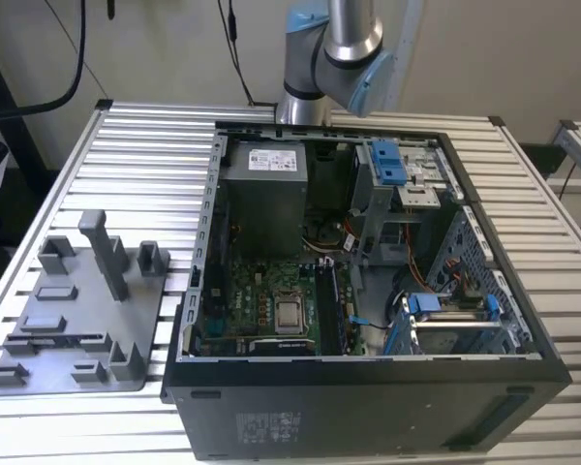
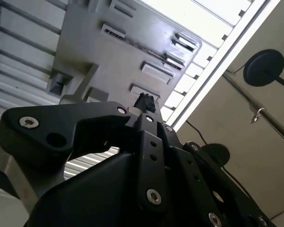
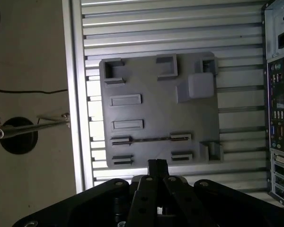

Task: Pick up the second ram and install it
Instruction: 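Pick up the second ram and move it above second insertion slot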

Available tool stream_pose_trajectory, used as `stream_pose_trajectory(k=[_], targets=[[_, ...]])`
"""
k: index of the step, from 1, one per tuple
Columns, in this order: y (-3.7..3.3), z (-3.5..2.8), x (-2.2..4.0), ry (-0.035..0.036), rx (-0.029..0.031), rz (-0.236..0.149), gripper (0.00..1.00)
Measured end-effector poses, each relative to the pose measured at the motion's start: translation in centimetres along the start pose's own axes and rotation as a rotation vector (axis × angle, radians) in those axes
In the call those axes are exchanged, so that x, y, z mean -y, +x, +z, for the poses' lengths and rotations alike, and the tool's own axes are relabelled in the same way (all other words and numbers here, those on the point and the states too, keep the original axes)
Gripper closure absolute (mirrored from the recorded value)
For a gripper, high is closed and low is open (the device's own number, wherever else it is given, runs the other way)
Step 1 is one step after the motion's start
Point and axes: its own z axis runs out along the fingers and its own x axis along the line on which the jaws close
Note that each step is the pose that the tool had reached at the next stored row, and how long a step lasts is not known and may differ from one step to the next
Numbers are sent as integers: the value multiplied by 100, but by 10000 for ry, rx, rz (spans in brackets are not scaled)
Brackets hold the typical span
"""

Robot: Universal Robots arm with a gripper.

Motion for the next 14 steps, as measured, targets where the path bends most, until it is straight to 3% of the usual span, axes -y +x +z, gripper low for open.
stream_pose_trajectory(k=[11,14], targets=[[1,0,2,1,-1,-2,89],[1,1,1,14,-30,-471,89]])
